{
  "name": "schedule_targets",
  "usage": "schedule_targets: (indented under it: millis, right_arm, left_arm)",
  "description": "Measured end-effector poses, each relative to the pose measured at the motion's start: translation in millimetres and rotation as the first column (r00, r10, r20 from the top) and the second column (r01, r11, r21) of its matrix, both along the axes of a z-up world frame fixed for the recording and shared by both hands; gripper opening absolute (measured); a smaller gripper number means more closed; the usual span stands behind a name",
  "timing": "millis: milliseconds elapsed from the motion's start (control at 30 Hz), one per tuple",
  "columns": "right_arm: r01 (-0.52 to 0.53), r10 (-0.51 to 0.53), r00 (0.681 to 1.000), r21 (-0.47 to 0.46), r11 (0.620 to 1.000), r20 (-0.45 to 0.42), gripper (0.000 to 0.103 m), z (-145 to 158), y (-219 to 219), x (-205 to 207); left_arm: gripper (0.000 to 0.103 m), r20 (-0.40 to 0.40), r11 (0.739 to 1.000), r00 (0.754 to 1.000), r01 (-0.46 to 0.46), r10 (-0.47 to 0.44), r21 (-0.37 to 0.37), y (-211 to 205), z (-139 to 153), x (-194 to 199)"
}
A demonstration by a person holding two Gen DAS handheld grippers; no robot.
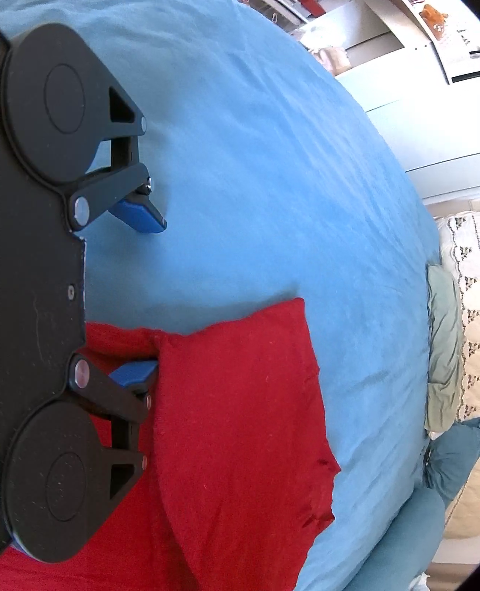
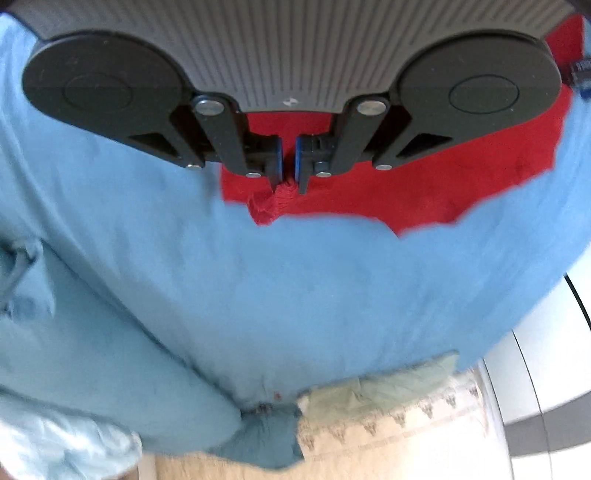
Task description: Fold small clothes
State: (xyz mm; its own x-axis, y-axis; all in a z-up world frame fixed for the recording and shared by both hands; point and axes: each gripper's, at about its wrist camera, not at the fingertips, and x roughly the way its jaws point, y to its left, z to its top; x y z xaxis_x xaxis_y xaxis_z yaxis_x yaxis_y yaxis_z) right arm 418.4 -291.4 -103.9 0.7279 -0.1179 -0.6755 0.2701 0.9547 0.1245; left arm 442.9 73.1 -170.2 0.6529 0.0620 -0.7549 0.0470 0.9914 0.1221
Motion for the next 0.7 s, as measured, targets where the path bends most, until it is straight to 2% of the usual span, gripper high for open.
schedule_targets:
  millis: [200, 300, 367, 400, 433, 467, 500, 533, 600, 700]
  right_arm:
    - [-0.009, 0.009, 1.000, -0.002, 1.000, -0.022, 0.021, -29, -2, -4]
    - [-0.017, 0.017, 0.997, 0.003, 1.000, -0.079, 0.023, -49, -4, -6]
    - [-0.035, 0.031, 0.993, -0.030, 0.999, -0.118, 0.027, -53, -2, -12]
    - [-0.040, 0.033, 0.992, -0.058, 0.998, -0.121, 0.037, -51, 1, -17]
    - [-0.049, 0.039, 0.992, -0.083, 0.995, -0.117, 0.057, -46, 3, -23]
    - [-0.062, 0.052, 0.994, -0.100, 0.993, -0.097, 0.068, -41, 6, -28]
    - [-0.076, 0.069, 0.995, -0.107, 0.991, -0.070, 0.085, -35, 8, -34]
    - [-0.097, 0.093, 0.995, -0.107, 0.989, -0.043, 0.093, -30, 11, -38]
    - [-0.147, 0.146, 0.989, -0.103, 0.984, -0.025, 0.093, -26, 18, -39]
    - [-0.188, 0.184, 0.982, -0.106, 0.976, -0.039, 0.093, -36, 28, -26]
  left_arm:
    - [0.069, -0.002, 0.999, 0.999, -0.048, 0.048, -0.002, 6, -2, -10]
    - [0.070, -0.010, 0.998, 0.998, -0.063, 0.063, -0.004, 12, -2, -15]
    - [0.070, -0.020, 0.998, 0.998, -0.061, 0.061, 0.004, 12, 2, -15]
    - [0.070, -0.022, 0.998, 0.998, -0.060, 0.060, 0.004, 11, 5, -15]
    - [0.069, -0.018, 0.999, 0.998, -0.052, 0.052, 0.003, 9, 10, -16]
    - [0.069, 0.001, 1.000, 1.000, -0.026, 0.026, 0.009, 5, 16, -20]
    - [0.073, 0.027, 1.000, 1.000, 0.008, -0.008, 0.020, 0, 23, -25]
    - [0.075, 0.053, 0.999, 0.998, 0.044, -0.046, 0.032, -6, 30, -30]
    - [0.080, 0.091, 0.993, 0.989, 0.116, -0.119, 0.032, -20, 42, -35]
    - [0.085, 0.098, 0.979, 0.975, 0.203, -0.201, -0.015, -42, 44, -31]
